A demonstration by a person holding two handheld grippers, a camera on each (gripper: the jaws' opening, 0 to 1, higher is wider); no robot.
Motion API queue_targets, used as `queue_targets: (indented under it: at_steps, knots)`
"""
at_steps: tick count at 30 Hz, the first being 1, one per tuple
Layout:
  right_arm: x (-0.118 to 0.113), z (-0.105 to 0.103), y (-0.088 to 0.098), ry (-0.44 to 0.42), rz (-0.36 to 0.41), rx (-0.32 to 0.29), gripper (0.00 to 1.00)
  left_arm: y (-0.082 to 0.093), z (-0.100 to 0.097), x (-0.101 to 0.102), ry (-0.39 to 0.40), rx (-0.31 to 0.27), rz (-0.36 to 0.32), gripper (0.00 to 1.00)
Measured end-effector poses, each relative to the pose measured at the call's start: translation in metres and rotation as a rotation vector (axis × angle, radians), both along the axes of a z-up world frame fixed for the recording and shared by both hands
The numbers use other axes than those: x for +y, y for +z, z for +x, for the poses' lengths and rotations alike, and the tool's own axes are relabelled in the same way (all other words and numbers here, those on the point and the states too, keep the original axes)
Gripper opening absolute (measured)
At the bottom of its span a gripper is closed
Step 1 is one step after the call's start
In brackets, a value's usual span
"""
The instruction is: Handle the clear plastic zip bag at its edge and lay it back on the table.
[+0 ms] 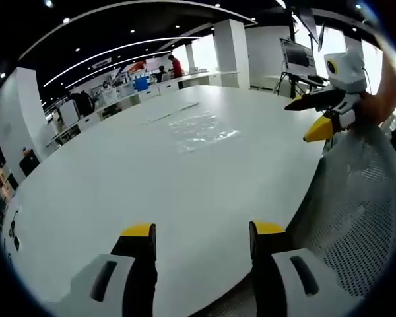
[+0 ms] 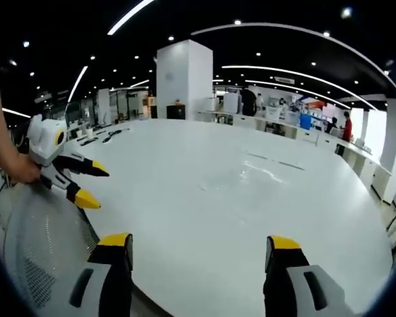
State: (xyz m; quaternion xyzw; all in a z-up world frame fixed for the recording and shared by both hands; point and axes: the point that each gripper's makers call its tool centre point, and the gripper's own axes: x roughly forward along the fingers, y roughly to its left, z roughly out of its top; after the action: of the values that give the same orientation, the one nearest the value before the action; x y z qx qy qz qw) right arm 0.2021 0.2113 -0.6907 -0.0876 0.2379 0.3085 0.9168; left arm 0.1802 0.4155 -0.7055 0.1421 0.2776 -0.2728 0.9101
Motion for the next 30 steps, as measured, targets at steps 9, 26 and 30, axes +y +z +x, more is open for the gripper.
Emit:
queue_targets:
  at_steps: [9,26,30]
  knots:
    - [0.0014,-0.0018,-0.0007,0.013,0.010,0.014,0.83,-0.0030,0.0009,0.0006,-0.007,0.003,-0.010,0.57]
    - [0.0002,-0.0045,-0.0026,0.023,0.001,0.031,0.83,-0.0015,0.0032,0.0005,0.001,0.001,-0.058,0.63]
    - [0.0011,-0.0061,-0.0009,0.026,0.003,0.034,0.83,0.0029,0.0043,-0.0014,0.014,-0.002,-0.090,0.64]
